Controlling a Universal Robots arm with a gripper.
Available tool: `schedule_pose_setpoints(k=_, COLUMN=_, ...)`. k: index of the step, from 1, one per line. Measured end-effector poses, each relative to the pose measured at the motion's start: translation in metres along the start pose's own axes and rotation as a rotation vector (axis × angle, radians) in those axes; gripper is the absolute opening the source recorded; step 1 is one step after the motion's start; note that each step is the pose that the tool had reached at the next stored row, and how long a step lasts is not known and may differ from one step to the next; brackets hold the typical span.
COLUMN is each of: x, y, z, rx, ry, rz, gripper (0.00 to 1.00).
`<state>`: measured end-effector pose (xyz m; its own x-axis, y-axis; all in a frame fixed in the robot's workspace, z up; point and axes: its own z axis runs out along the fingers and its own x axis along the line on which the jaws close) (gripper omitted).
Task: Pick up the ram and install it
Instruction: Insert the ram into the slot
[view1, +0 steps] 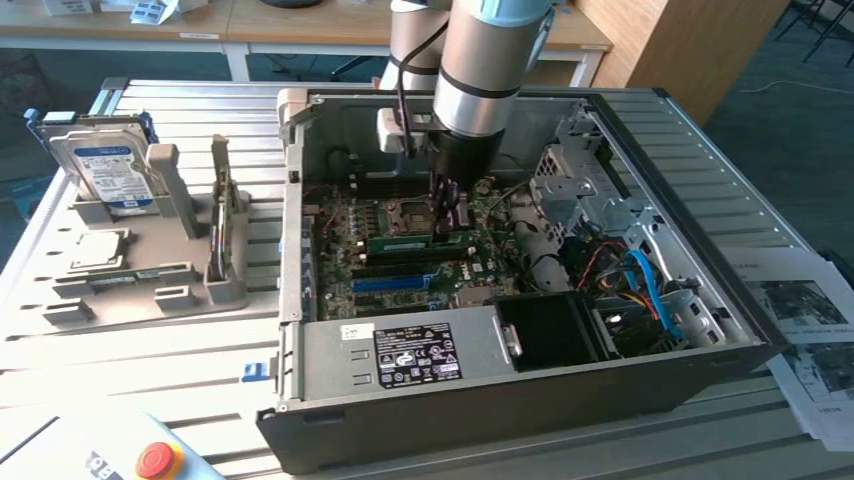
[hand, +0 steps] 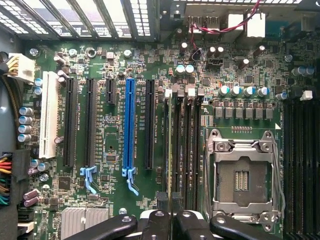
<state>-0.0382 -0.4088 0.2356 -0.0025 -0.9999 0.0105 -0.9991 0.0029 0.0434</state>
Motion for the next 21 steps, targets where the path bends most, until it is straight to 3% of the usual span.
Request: schedule_pose_setpoints(k=21, x=-0.0001, y=-0.0014, z=0.0034, rx=0.0, ry=0.0, rz=0.0, gripper=0.12)
